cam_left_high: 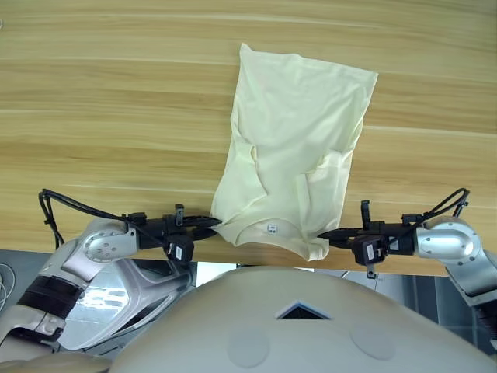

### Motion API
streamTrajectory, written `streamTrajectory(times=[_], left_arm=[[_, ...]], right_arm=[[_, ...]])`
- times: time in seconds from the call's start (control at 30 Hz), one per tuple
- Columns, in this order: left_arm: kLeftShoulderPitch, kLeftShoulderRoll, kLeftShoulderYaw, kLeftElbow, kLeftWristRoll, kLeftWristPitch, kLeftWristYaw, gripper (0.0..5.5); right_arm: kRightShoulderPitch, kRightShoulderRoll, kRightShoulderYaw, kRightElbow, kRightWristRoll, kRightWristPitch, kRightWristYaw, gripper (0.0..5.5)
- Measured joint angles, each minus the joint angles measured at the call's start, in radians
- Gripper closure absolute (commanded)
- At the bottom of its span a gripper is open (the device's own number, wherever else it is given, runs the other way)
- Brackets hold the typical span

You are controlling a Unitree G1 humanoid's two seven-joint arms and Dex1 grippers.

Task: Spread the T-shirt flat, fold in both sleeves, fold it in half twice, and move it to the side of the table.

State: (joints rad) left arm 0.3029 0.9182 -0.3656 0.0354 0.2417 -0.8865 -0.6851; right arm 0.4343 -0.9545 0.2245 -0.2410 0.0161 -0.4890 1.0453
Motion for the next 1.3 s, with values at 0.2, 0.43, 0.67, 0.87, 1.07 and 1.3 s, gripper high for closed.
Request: streamTrajectory(times=[0.2,0.43,0.67,0.87,1.07,1.3], left_arm=[[0.018,0.009,-0.003,-0.037,-0.019,0.021,-0.020,5.43],[0.070,0.084,0.004,-0.166,-0.180,0.035,-0.071,5.43],[0.113,0.181,0.086,-0.262,-0.368,0.030,-0.112,5.43],[0.110,0.195,0.155,-0.216,-0.442,0.023,-0.141,5.43],[0.047,0.190,0.229,-0.202,-0.572,0.080,-0.174,5.43],[-0.227,0.035,0.271,-0.064,-0.545,0.221,-0.139,5.43]], right_arm=[[0.002,0.000,-0.005,-0.028,0.029,0.001,0.000,5.50],[0.046,-0.037,-0.054,-0.151,0.172,-0.004,0.024,5.50],[0.105,-0.091,-0.126,-0.220,0.323,-0.030,0.094,5.50],[0.114,-0.095,-0.174,-0.231,0.404,-0.040,0.142,5.50],[0.032,-0.045,-0.228,-0.190,0.503,0.010,0.123,5.50],[-0.169,0.105,-0.219,-0.101,0.371,0.162,-0.078,5.50]])
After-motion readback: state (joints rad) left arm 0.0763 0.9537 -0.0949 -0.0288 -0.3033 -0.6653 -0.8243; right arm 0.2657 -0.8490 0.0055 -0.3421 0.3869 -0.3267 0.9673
